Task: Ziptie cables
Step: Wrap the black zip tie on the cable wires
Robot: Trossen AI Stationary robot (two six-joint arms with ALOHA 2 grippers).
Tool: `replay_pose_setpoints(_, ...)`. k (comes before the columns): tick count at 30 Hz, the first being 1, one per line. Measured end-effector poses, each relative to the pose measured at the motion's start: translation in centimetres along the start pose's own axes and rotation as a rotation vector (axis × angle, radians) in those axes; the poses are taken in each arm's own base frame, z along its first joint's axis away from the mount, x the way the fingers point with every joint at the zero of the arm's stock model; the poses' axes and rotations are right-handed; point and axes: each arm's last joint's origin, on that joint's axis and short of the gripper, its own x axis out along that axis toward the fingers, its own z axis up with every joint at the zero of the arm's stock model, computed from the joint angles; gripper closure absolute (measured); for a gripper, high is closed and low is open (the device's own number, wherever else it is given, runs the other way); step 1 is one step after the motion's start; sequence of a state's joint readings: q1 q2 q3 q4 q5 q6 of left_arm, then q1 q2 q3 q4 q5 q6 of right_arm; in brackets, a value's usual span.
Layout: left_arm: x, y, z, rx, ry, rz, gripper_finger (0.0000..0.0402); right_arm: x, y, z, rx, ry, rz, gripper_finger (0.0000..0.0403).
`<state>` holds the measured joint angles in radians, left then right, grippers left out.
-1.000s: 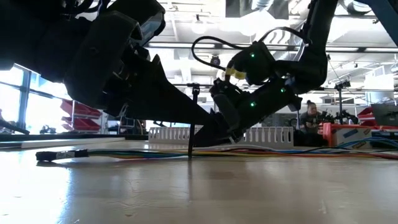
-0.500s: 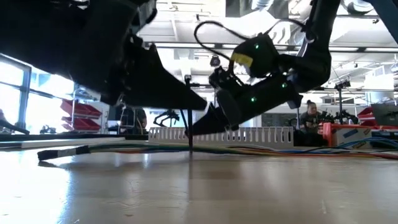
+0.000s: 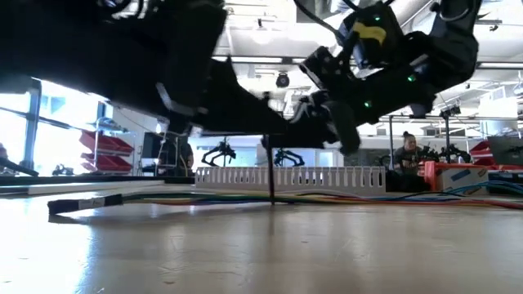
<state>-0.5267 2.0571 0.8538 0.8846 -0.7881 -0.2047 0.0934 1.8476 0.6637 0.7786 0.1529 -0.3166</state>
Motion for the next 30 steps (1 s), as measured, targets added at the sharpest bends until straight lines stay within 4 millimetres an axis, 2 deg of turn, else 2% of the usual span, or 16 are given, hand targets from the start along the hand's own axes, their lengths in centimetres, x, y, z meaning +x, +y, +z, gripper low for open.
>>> replay_pose_setpoints(8,2.2,1.6,0.0,-0.026,-0.033,-0.062,0.0402,-1.4,1.0,-1.0,-0.04,0.087,-0.03,0.0403)
replay_pose_setpoints(17,2.2,1.8,0.0,-0.066,-0.03,-0.065,0.0402,-3.4,4.1,-0.7,-0.142,0.109,-0.136,0.0403)
replay_pose_setpoints(21,2.2,1.8,0.1,-0.093,-0.025,-0.077,0.0402,-3.5,4.2,-0.7,-0.16,0.124,-0.189,0.0403)
replay_pose_setpoints(26,1.4,1.9,1.6,-0.002,0.061,-0.105,0.0393,-3.5,3.3,-1.6,-0.104,0.151,-0.199,0.0403)
replay_pose_setpoints(30,-0.1,2.3,4.1,0.085,0.184,-0.149,0.0358,-3.5,3.0,-2.0,-0.083,0.148,-0.154,0.0403)
